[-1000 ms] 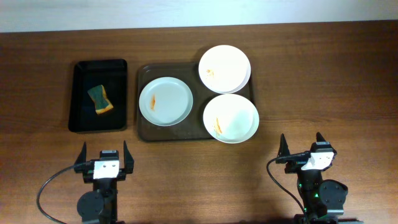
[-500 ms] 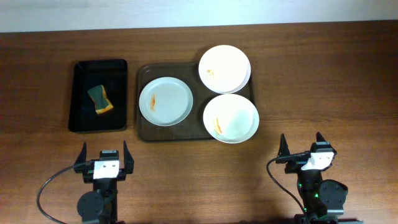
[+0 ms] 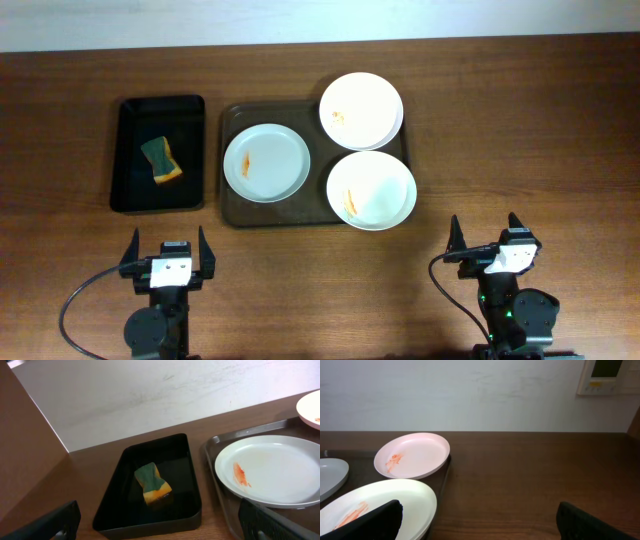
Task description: Clean dirty plates on tray and stack at the side
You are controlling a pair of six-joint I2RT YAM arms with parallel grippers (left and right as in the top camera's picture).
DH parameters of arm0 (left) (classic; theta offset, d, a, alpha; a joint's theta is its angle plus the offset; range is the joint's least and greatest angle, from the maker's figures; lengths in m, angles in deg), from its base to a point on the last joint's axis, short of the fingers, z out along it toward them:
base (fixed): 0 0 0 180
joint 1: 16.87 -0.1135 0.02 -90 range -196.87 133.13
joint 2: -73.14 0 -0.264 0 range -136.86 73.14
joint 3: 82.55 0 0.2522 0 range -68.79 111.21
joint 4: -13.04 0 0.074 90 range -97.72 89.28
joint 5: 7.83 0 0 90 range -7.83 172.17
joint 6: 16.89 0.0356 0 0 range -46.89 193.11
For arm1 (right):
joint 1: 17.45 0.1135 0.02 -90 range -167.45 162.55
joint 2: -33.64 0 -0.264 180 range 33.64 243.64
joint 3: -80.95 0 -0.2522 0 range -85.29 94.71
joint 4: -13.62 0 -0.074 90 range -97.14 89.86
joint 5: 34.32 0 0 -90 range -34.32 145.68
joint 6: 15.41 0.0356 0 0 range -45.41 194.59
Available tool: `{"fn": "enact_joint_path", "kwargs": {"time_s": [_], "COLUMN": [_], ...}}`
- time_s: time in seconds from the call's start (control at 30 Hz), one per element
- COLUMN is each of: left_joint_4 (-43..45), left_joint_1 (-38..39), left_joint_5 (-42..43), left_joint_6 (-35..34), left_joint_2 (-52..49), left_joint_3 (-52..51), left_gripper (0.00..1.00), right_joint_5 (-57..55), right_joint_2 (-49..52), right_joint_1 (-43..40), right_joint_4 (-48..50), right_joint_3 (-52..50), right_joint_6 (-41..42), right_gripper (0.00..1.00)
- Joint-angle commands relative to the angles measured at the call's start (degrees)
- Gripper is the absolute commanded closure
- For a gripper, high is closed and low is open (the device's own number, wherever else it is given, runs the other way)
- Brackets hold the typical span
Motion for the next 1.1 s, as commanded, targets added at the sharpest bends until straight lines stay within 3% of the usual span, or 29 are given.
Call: {"fn": "enact_joint_path", "kwargs": {"time_s": [0.0, 0.27, 0.4, 0.5, 0.57, 0.63, 0.73, 0.87, 0.97, 1.03, 1.07], "left_joint_4": [-0.31, -0.26, -0.04, 1.11, -0.13, -2.56, -9.81, -20.48, -37.31, -49.07, -53.02], "left_joint_1": [-0.42, -0.39, -0.42, -0.42, -0.42, -0.42, -0.42, -0.42, -0.42, -0.39, -0.39], "left_joint_5": [0.46, 1.73, 2.89, 8.35, 8.37, 8.37, 8.72, 11.93, 12.90, 13.90, 20.24], "left_joint_6": [0.68, 0.55, 0.46, -1.38, -6.03, -6.03, -5.99, -5.99, -5.97, -6.01, -7.80], "left_joint_2": [0.50, 0.50, 0.48, 0.48, -0.76, -3.10, -15.69, -36.11, -56.19, -68.30, -75.93], "left_joint_3": [-0.13, -0.13, -0.11, 0.04, 5.73, 10.21, 24.92, 43.76, 62.55, 73.13, 78.99], "left_gripper": [0.01, 0.01, 0.01, 0.01, 0.01, 0.01, 0.01, 0.01, 0.01, 0.01, 0.01], "right_joint_5": [-0.28, 0.07, 3.74, 7.26, 9.88, 10.71, 12.85, 16.98, 18.93, 19.76, 20.79], "right_joint_2": [-0.39, -0.39, -0.39, -0.39, -0.37, -0.13, 5.14, 22.34, 39.47, 51.47, 59.67], "right_joint_1": [0.46, 0.46, 0.46, 0.46, 0.46, 0.44, 0.46, 0.46, 0.46, 0.46, 0.46], "right_joint_4": [-0.26, 0.02, 5.46, 8.15, 9.09, 9.05, 8.85, 3.13, -10.38, -25.11, -33.70], "right_joint_3": [-0.31, -0.31, -0.31, -0.31, 2.69, 5.33, 12.98, 27.89, 45.20, 59.43, 68.48], "right_joint_6": [0.63, 0.66, 0.66, 0.66, 0.66, 0.66, 0.63, 0.63, 0.63, 0.66, 0.66], "right_gripper": [0.01, 0.02, 0.02, 0.01, 0.02, 0.02, 0.02, 0.02, 0.02, 0.02, 0.02]}}
